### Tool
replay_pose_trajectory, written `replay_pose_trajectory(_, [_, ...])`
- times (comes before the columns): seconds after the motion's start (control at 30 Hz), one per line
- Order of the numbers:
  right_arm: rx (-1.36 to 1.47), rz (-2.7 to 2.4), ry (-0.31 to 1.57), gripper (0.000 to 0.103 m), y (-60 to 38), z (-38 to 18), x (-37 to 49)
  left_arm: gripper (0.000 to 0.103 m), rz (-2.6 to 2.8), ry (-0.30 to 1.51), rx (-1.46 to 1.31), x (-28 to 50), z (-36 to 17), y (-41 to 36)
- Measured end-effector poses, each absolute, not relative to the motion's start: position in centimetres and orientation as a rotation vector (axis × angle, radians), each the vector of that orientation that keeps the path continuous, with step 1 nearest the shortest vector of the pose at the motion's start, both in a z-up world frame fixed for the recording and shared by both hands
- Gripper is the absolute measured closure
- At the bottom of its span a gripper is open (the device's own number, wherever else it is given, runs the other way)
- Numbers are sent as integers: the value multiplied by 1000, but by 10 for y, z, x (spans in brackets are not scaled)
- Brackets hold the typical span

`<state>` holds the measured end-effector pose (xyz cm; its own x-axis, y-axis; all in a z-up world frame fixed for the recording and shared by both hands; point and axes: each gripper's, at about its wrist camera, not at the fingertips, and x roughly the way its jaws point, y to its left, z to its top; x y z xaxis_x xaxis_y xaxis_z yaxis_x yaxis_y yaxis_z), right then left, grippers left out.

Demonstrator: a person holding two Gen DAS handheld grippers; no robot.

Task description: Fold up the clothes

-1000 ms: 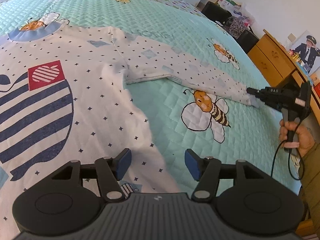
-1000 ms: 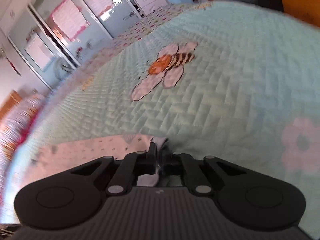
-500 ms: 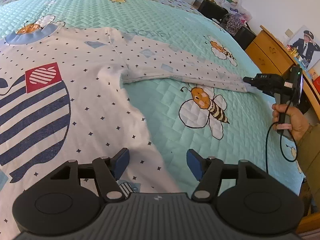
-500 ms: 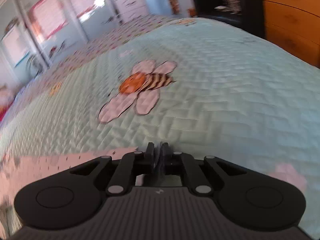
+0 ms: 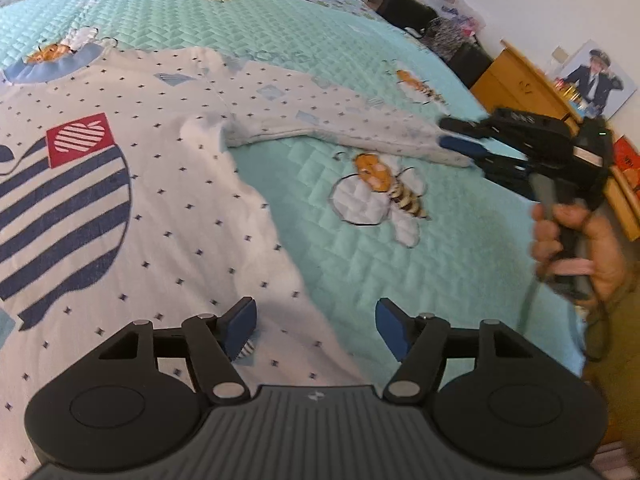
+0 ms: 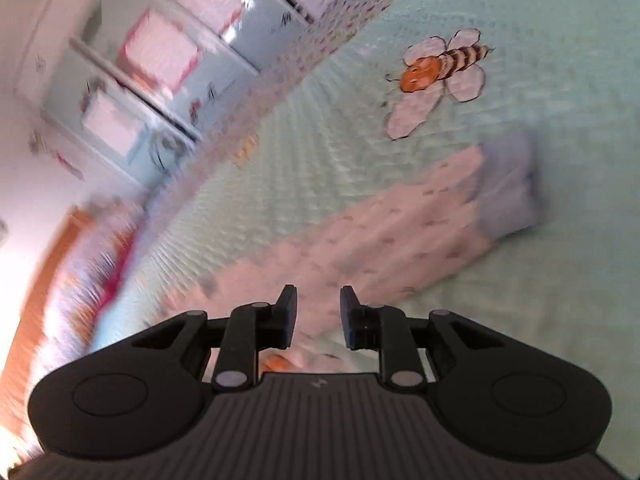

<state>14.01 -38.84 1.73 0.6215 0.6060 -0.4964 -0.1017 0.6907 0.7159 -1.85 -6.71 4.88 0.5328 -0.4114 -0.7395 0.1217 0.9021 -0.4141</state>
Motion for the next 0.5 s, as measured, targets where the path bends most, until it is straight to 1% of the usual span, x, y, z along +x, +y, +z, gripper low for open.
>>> replay_pose_trajectory(0.07, [759,459,784,79,-384,18,147,34,-341,955,-328,-16,52,-71])
replay_pose_trajectory(0.13, [768,463,826,79,-373,15,161,34,-353,970,-325,-12,48,-78])
replay_pose_trajectory(0.23, [688,409,905,79,-373,4,171,34,-362,995,-327,-9,39,-87])
replay_pose_trajectory(0.27, [664,376,930,103,-378,-1,171,33,-366,985,-319,-11,38,-89])
replay_pose_trajectory(0.33, [620,314,978,103,-389,-10,170,31,-383,976,-314,-15,37,-89])
replay_pose_trajectory(0.37, [627,308,997,103,-394,-8,166,31,-392,975,-317,-16,37,-88])
replay_pose_trajectory(0.43, [536,284,1025,103,-392,5,159,31,-402,971,-333,-17,34,-84])
replay_pose_trajectory(0.47, [476,275,1015,96,-388,14,156,31,-405,971,-343,-18,34,-82])
replay_pose_trajectory(0.5, [446,280,983,92,-385,24,155,31,-406,970,-351,-18,33,-81])
